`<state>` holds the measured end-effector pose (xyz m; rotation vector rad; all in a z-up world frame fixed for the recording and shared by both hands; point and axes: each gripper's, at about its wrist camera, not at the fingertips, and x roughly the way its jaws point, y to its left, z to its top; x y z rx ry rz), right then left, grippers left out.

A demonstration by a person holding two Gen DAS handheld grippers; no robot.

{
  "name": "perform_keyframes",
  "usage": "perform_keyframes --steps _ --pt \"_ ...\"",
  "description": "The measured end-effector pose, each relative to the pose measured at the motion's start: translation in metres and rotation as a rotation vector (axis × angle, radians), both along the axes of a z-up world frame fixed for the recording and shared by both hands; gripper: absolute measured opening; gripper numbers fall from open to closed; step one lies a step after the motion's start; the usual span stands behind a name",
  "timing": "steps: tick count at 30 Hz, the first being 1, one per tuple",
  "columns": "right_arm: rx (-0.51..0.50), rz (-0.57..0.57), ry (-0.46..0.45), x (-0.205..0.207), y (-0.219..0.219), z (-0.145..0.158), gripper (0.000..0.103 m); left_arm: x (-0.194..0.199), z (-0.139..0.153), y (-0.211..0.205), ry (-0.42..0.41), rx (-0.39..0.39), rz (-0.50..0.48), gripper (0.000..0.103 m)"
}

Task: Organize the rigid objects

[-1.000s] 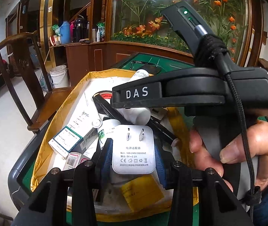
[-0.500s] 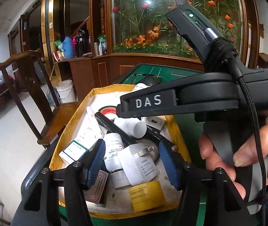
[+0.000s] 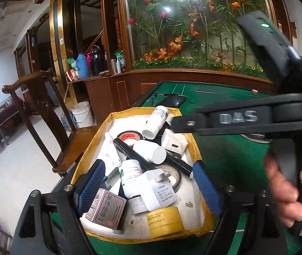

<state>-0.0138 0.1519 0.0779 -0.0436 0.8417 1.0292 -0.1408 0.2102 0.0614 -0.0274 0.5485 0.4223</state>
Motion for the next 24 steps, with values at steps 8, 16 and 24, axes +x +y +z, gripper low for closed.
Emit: perform_keyframes --steps 8,16,24 --pt "0.023 -0.078 -0.070 -0.009 -0.060 0.005 0.071 -0.002 0.005 0.002 0.048 0.132 0.164 0.103" --pt "0.016 -0.126 -0.021 -0.007 -0.109 -0.017 0.071 -0.024 0.018 0.025 -0.035 -0.009 0.131 0.103" --pt "-0.011 -0.115 -0.019 -0.016 -0.114 -0.026 0.071 -0.026 0.016 0.032 -0.007 -0.013 0.153 0.103"
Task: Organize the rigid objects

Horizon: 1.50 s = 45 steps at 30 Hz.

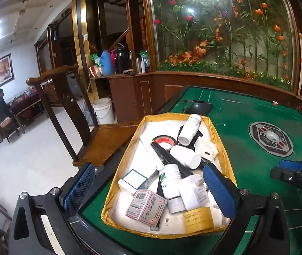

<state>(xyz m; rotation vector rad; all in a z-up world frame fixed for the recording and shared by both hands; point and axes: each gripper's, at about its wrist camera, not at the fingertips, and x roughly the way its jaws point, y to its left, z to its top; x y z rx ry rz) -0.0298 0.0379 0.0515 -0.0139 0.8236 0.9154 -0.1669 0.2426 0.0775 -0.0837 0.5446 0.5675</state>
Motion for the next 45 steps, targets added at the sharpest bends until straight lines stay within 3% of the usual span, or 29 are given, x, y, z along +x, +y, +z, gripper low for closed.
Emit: perform_keyframes --steps 9,22,34,45 --pt "-0.036 0.039 -0.012 -0.010 0.010 -0.006 0.071 -0.004 -0.003 0.006 0.014 0.003 0.035 0.103" --pt "-0.067 0.061 -0.021 -0.015 0.015 -0.012 0.072 0.001 -0.012 0.005 0.121 0.071 0.089 0.103" --pt "-0.082 0.078 -0.036 -0.019 0.020 -0.014 0.072 -0.002 -0.016 0.015 0.114 0.000 0.067 0.103" --pt "-0.095 0.094 -0.049 -0.025 0.024 -0.017 0.072 -0.001 -0.020 0.017 0.119 -0.011 0.055 0.103"
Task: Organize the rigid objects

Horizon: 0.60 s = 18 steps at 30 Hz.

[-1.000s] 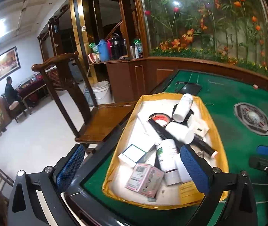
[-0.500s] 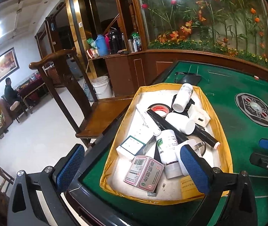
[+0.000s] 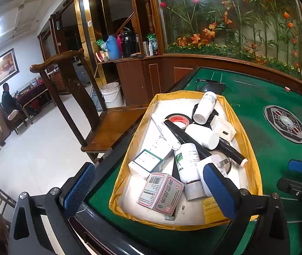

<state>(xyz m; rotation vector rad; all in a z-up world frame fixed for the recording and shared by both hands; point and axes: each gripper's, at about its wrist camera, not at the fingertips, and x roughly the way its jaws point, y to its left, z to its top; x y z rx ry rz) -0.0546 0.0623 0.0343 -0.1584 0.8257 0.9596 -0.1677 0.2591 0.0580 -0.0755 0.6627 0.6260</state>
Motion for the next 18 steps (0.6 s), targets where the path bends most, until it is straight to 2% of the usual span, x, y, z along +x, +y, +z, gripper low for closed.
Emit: perform_keyframes --steps 18 --pt "0.000 0.005 0.000 -0.0005 0.0017 -0.0015 0.072 0.0020 -0.0022 -0.0092 -0.001 0.023 -0.012 0.103"
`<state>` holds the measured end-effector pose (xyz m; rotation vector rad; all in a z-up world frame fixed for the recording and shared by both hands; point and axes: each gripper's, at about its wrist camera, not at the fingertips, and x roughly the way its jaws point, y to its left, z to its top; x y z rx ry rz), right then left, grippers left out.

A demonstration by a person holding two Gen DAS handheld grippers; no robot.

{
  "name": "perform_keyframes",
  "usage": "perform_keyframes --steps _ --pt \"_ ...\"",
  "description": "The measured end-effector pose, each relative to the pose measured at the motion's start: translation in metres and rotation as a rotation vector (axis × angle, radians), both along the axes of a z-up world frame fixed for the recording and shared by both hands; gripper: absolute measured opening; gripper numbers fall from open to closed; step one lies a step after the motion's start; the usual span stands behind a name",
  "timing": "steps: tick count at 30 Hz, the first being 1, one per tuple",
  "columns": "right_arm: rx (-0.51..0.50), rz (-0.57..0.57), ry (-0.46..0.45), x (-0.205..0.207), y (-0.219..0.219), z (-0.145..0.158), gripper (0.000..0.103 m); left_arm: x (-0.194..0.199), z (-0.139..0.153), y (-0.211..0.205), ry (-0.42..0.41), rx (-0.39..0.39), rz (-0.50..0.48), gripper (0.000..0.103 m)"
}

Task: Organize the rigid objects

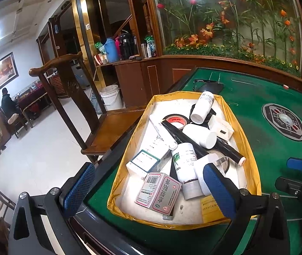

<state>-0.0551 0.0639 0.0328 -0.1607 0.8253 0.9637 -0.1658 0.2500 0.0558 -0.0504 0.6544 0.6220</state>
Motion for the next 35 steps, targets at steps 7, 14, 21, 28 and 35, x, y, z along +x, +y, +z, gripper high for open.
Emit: perform_keyframes --steps 7,14,21,28,35 --pt "-0.001 0.001 0.000 0.000 0.000 -0.001 0.072 0.000 0.000 0.000 -0.002 0.003 -0.002 0.103" --pt "-0.002 0.003 0.001 -0.001 0.001 -0.001 0.072 -0.001 0.000 -0.002 -0.004 0.006 -0.010 0.103" --pt "-0.003 0.010 -0.006 -0.003 0.003 -0.002 0.072 0.000 -0.002 -0.005 -0.001 0.011 -0.017 0.103" --pt "-0.002 0.017 -0.015 -0.003 0.004 -0.002 0.072 0.004 -0.005 -0.009 0.020 0.011 -0.025 0.103" --pt "-0.002 0.017 -0.015 -0.003 0.004 -0.002 0.072 -0.001 -0.001 -0.018 0.012 0.046 -0.021 0.103"
